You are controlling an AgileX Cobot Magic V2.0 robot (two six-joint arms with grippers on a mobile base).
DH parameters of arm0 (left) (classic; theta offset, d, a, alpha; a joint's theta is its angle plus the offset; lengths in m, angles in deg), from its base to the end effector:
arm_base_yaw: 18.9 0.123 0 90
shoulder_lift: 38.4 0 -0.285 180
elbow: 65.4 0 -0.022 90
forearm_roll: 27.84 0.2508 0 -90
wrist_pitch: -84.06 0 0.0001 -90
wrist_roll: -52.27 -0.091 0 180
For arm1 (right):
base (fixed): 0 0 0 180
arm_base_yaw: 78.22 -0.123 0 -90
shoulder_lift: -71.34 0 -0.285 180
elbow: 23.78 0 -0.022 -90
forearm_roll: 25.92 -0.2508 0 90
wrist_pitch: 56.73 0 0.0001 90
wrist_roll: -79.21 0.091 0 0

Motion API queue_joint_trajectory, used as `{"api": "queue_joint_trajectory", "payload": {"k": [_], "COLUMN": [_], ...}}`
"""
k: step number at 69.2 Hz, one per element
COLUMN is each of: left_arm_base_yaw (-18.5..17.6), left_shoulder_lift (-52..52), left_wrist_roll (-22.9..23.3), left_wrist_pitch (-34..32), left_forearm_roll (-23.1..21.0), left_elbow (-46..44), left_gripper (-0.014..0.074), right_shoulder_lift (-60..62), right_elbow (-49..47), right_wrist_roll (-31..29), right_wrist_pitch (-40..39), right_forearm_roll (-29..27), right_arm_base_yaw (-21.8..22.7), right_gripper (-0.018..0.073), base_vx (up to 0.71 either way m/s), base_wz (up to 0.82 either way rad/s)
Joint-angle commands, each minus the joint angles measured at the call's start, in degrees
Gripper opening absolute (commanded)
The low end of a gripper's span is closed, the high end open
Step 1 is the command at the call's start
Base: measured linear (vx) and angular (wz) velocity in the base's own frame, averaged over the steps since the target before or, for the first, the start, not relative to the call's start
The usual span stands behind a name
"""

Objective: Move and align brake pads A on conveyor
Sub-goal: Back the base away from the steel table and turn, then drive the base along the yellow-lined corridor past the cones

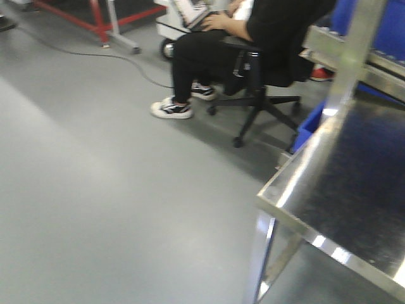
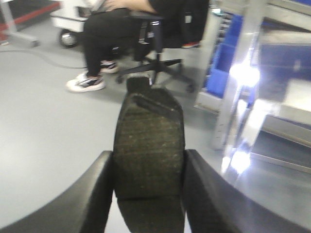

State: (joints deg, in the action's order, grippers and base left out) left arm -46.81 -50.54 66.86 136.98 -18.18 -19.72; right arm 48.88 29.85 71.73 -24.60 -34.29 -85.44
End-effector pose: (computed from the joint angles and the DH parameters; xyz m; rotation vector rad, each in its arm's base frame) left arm 0.0114 0.0078 0.3037 0.2327 1.9200 -0.2992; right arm 0.0597 0.0147 0.2855 -0.1779 1.8775 0.1548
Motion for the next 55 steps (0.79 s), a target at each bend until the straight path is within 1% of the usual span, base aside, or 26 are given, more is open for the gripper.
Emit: {"api": "queue_joint_trajectory", "payload": {"k": [1,28,55], "left_arm_base_yaw": [-0.3,-0.3,-0.3], "left_shoulder_lift": [-0.8,-0.8,-0.8], "left_wrist_roll": [0.0,0.0,0.0], "left_wrist_pitch": [-5.5,-5.5,-5.5], "left_forearm_roll": [0.3,0.4,0.4], "left_elbow": [-1.4,-1.4,-1.4], "left_gripper": [-0.0006,-0.0006,-0.0006], "right_shoulder_lift": [-0.5,-0.5,-0.5], "right_elbow": [-1.8,-1.8,-1.8], "right_wrist_roll": [-0.5,-0.5,-0.5], "right_wrist_pitch": [-5.4,-5.4,-5.4], "right_forearm_roll": [-0.3,-0.3,-0.3], "right_arm_base_yaw": [0.2,0.2,0.2], "right_gripper": [-0.0003,-0.0003,-0.0003], "base_vx": [-0.19,-0.18,-0.13], "base_wz": [0.71,0.74,1.01]}}
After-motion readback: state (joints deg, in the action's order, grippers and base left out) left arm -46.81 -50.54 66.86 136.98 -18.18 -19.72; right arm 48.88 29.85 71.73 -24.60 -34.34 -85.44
